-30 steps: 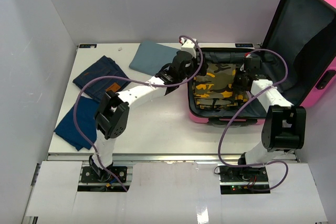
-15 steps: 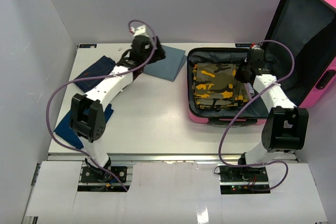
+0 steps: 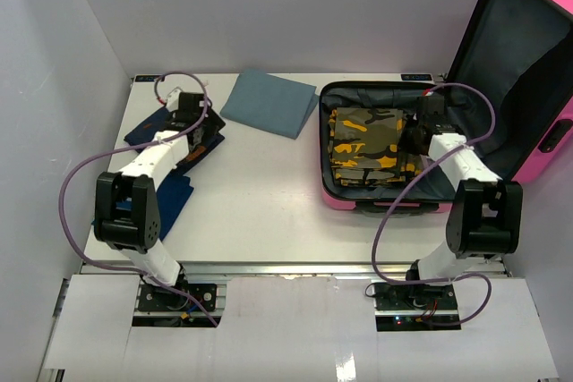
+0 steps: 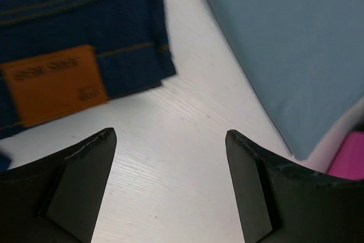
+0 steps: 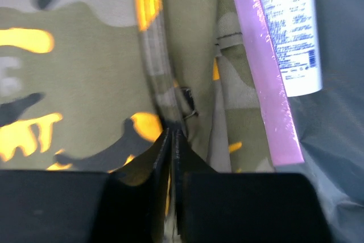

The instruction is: Pack the luggage

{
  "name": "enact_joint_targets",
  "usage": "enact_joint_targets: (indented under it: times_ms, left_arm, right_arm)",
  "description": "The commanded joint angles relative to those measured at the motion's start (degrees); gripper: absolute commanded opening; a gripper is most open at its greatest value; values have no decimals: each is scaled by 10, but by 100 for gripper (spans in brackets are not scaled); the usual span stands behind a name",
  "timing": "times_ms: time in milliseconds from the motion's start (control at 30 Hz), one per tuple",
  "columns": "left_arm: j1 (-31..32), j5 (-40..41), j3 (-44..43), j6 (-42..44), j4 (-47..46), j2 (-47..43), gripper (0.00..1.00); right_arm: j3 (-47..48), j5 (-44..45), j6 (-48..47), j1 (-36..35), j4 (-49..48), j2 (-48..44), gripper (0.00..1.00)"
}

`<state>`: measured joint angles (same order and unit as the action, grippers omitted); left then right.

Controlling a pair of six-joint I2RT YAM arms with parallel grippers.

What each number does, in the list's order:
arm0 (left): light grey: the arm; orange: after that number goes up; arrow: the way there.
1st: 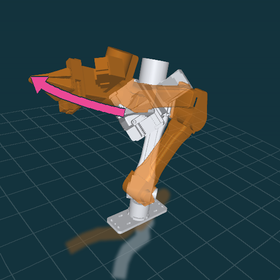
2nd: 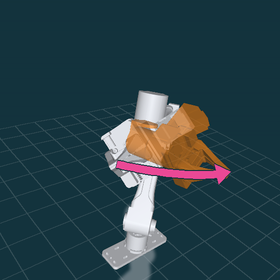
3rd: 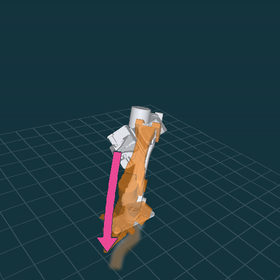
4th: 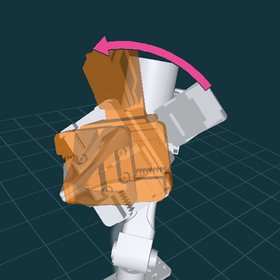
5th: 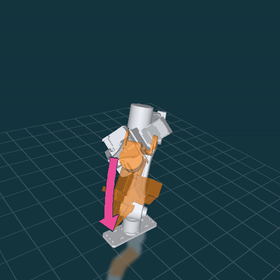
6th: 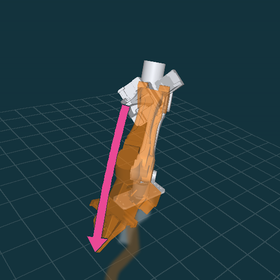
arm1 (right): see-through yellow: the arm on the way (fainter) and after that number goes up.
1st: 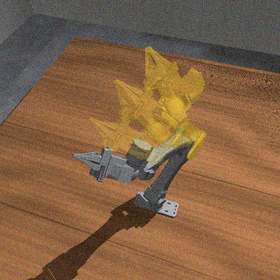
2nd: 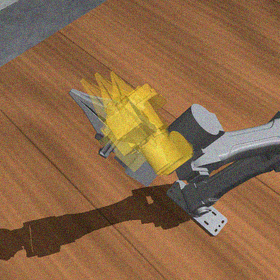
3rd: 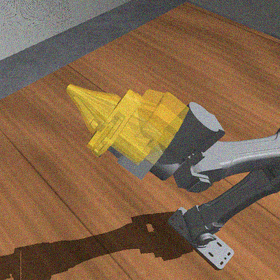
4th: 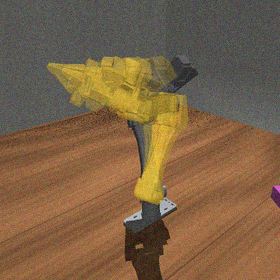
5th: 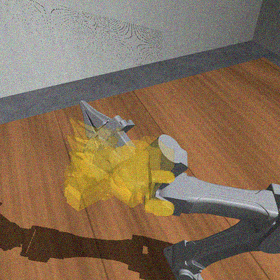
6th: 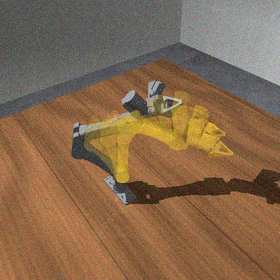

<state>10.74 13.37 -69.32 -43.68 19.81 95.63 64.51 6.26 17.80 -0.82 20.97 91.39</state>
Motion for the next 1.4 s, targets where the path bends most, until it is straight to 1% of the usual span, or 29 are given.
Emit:
enact_joint_targets:
  times_ms: [0, 133, 267, 333, 433, 500, 633, 733, 867, 1000, 1100, 1233, 1300, 1367]
  left_arm:
    - [-64, 57, 33, -56, -4, -76, 86]
    - [-89, 87, 33, -35, -28, -55, 83]
    - [-96, 125, -16, 12, -31, 24, 80]
    - [-96, 126, -50, 38, -31, 77, 80]
    - [-95, 69, -92, 95, -32, 141, 79]
    - [-91, 32, -106, 119, -41, 173, 76]
    - [-70, -41, -96, 151, -49, 216, 75]
    - [-45, -38, -70, 153, -52, 214, 75]
    - [-5, -27, 13, 140, -79, 172, 75]
    - [44, 4, 80, 100, -94, 134, 75]
    - [74, 0, 146, 67, -116, 108, 75]
    - [115, 6, 201, 43, -133, 93, 75]
    - [133, 14, 218, 24, -131, 78, 75]
    - [149, 17, 252, 8, -132, 50, 75]
  right_arm:
    - [25, -24, -20, -16, 1, -103, 16]
    - [1, -90, -28, -47, -30, -152, 30]
    - [-8, -129, -35, -83, -58, -179, 39]
    - [-8, -135, -44, -93, -65, -188, 41]
    - [-9, -128, -48, -105, -71, -196, 43]
    - [-10, -129, -48, -107, -75, -199, 44]
    - [-14, -123, -49, -117, -78, -205, 44]
    - [-13, -121, -49, -122, -81, -205, 45]
    - [-6, -124, -50, -128, -79, -202, 46]
    - [15, -119, -51, -132, -58, -197, 46]
    - [22, -124, -50, -134, -50, -202, 47]
    - [31, -126, -45, -143, -30, -205, 47]
    - [36, -119, -45, -154, -19, -210, 48]
    - [35, -114, -47, -169, -10, -220, 49]
